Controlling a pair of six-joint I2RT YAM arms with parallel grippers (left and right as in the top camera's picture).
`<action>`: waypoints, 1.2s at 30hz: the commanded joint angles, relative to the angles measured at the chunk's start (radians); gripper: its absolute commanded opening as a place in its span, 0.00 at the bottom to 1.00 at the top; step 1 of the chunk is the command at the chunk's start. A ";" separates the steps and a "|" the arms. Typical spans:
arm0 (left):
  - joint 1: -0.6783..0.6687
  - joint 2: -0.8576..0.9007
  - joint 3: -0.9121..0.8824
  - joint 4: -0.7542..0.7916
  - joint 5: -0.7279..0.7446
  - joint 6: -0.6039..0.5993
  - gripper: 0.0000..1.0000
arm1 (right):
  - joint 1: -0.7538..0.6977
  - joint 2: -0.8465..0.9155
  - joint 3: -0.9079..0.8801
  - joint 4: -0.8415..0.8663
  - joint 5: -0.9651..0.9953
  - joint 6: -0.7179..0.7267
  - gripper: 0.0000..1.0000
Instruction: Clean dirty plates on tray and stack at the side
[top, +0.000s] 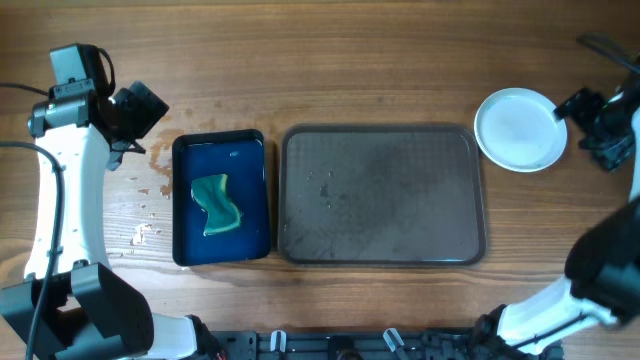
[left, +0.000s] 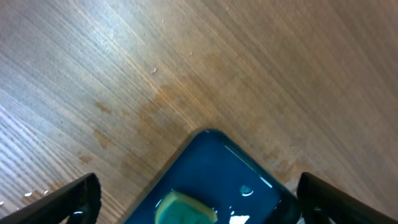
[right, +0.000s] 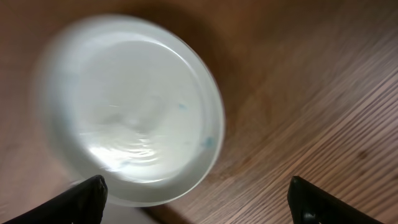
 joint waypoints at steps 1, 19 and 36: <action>-0.021 0.011 0.003 -0.031 0.012 0.026 0.89 | 0.059 -0.196 0.036 -0.005 0.013 -0.037 0.94; -0.623 -0.257 0.003 -0.092 -0.336 0.098 0.94 | 0.344 -0.694 0.036 -0.023 0.074 -0.212 0.99; -0.701 -1.019 0.003 -0.568 -0.385 -0.090 1.00 | 0.344 -1.072 0.035 -0.188 0.108 -0.283 0.99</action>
